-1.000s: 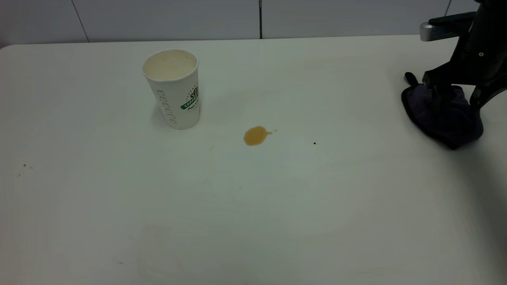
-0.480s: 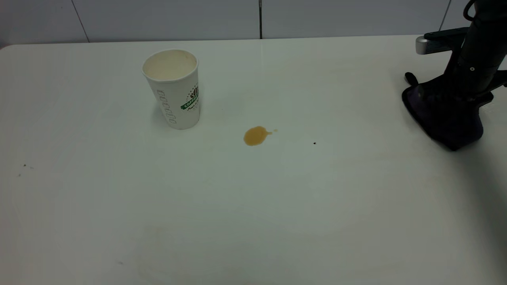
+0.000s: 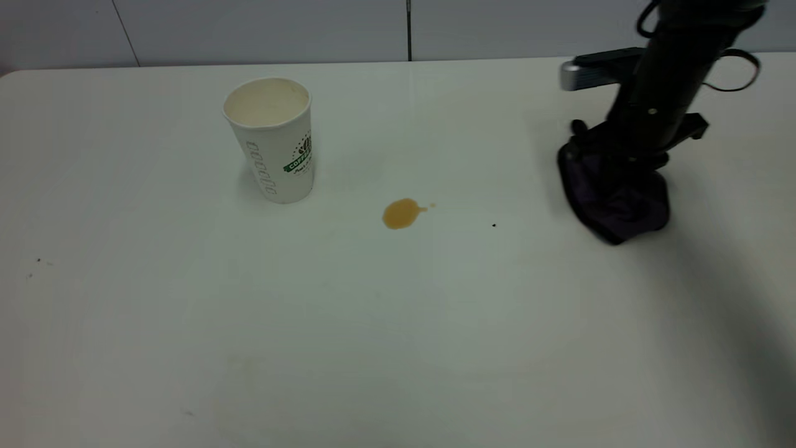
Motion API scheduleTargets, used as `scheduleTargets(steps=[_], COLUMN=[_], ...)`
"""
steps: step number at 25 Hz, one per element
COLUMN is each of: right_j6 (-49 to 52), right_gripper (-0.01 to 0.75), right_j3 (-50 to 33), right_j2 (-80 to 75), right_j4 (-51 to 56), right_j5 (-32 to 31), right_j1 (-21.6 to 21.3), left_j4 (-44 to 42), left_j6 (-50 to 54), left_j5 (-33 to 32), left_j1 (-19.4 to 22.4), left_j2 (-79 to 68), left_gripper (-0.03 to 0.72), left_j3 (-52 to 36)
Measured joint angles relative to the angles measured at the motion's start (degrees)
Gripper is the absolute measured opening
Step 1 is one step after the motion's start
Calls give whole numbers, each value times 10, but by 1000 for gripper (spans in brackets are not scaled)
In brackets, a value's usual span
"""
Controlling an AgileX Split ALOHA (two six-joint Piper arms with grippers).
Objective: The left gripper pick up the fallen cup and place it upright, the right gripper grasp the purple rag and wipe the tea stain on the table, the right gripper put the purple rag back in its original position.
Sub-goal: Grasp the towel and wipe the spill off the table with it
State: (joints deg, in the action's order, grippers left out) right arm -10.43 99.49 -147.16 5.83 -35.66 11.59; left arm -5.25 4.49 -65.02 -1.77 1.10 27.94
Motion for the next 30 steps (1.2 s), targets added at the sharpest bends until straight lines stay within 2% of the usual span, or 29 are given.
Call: scheduleTargets(steps=[8,15,19,23,30], right_j6=[18,74,91,104,104], right_gripper=[71,71,70,70,70], right_j3=[25,26,26,31,133], right_j2=[-6,-7,-8,-19,-70], right_j4=[10,10,12,19,27], right_j5=[-45,-42,-4,28,4], right_j1=[162,258,288,293,280], left_j4=[0,0,0,0,0], left_j6=[-1,-1,-1,-1,-1], left_j5=[0,0,0,0,0], left_j1=[0,0,0,0,0], left_j2=[0,0,0,0,0], left_gripper=[524,524,524,524,524], left_j3=[0,0,0,0,0])
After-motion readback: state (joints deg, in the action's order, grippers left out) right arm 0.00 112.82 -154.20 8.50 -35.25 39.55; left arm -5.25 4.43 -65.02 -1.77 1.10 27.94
